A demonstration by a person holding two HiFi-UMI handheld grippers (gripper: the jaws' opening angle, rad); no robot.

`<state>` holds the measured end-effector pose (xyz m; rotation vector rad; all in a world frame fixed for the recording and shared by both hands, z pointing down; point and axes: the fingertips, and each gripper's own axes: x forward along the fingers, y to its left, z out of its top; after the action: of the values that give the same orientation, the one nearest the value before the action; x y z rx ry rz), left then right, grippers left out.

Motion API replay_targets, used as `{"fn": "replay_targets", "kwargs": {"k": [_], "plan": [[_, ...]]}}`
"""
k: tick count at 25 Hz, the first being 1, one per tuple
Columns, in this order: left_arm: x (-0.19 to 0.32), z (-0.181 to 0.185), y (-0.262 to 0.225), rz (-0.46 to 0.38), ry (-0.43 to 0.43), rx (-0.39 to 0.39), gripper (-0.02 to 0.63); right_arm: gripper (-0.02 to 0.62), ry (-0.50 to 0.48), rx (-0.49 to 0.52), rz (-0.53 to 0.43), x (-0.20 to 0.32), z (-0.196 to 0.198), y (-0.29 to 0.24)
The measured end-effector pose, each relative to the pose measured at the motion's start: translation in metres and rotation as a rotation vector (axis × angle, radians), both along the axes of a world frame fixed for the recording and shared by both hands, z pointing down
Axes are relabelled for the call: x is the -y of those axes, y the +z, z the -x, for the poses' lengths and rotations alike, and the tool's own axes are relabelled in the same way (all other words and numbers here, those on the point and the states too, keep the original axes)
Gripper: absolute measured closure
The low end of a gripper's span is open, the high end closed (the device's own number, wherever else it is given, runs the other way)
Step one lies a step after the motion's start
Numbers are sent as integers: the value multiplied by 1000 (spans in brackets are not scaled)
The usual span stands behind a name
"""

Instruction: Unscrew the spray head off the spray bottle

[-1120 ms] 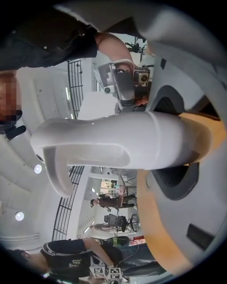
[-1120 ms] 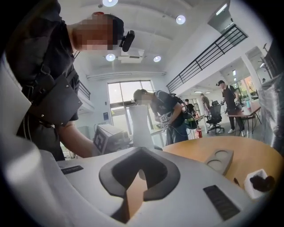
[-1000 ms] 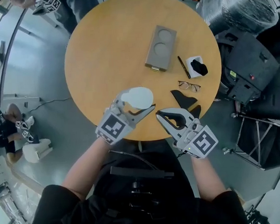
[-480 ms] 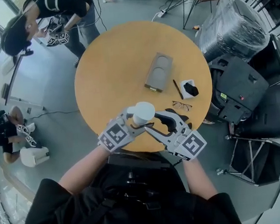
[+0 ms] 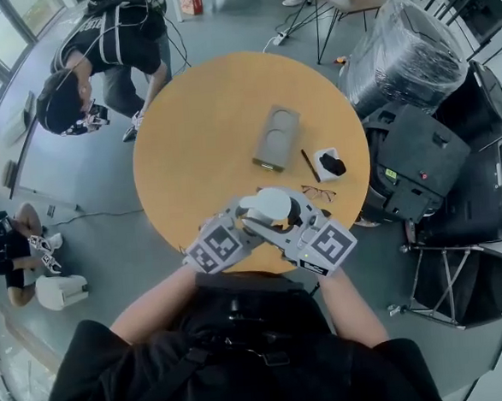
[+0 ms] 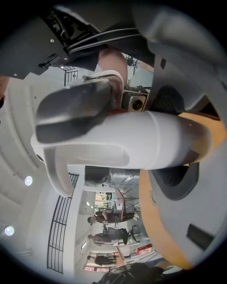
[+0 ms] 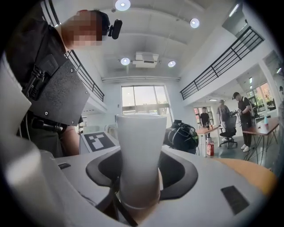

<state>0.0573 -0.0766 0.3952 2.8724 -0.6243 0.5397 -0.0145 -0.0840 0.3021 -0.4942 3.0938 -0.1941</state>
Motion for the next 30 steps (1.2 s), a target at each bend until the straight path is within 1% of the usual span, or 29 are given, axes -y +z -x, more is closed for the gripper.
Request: {"fn": "replay_targets", "kwargs": {"k": [1,3,6,7,10,11,15,18,22,24,27,28,30], "plan": [[-2,-2,-2,-4,2,-3,310,364,-3,-1,-13,-2,1,-2],[-7,-3,-5,-9,24,-6,310,368,-14,6,-38,-8,1,-8],[-15,1,-7,-49,75,1,310,373,-58,14,-57,-16,2,-14],[-18,2,-9,-58,88,-13,310,374,-74,20,-58,-19,2,-15],[-29,1,-24,-39,130,-96,311,376,-119,51,-56,-28,4,-23],[-32,2,-27,-39,148,-109,311,377,-138,56,-57,-31,5,-25],[-41,5,-32,-49,238,-129,311,379,-216,90,-66,-40,6,-35],[-54,4,-38,-48,330,-150,311,379,-304,94,-39,-55,7,-39],[-80,-3,-45,-16,496,-184,318,388,-457,105,-9,-76,10,-44],[-88,-3,-49,-2,547,-211,321,388,-508,118,9,-82,8,-47],[-92,0,-58,29,597,-270,324,397,-568,144,23,-85,3,-54],[-96,0,-61,50,628,-290,324,397,-600,150,32,-87,1,-55],[-110,-3,-67,117,716,-330,326,402,-690,159,65,-96,-3,-60]]}}
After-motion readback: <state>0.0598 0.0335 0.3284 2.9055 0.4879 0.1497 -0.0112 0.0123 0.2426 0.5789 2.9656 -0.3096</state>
